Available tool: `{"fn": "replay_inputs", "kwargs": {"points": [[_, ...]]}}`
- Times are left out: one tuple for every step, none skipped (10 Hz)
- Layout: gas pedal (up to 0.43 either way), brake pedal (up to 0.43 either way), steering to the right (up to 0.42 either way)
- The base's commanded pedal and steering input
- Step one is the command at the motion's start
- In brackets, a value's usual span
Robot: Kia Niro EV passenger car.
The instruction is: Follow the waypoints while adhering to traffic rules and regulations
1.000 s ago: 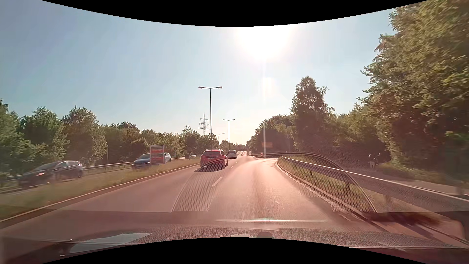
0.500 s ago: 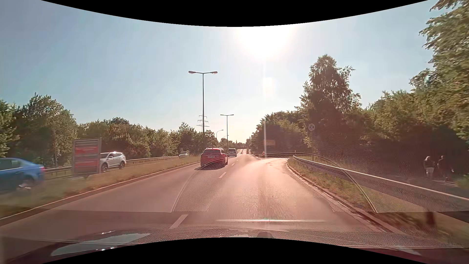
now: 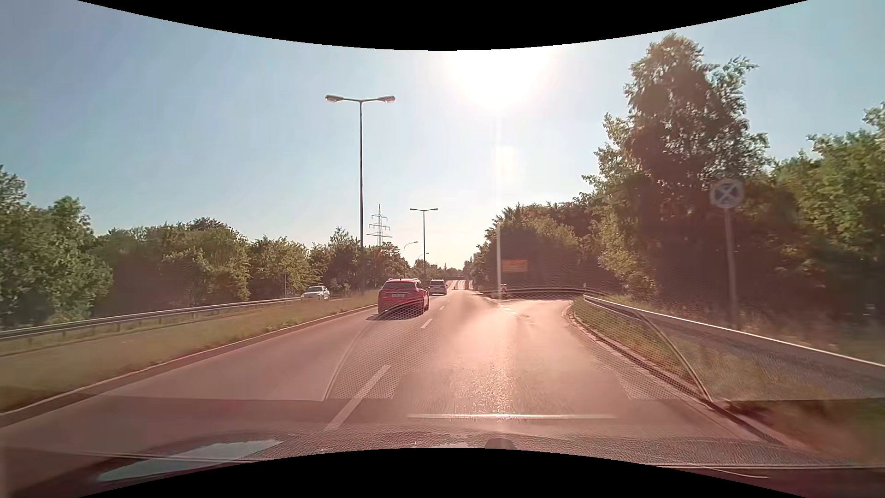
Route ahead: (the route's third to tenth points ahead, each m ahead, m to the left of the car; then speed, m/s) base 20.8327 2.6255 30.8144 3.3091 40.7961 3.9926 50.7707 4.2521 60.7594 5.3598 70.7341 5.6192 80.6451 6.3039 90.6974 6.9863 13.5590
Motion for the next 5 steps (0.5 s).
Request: {"fn": "replay_inputs", "kwargs": {"points": [[0.110,0.006,-0.001],[0.110,0.006,-0.001],[0.110,0.006,-0.001],[0.110,0.006,-0.001],[0.110,0.006,-0.001]]}}
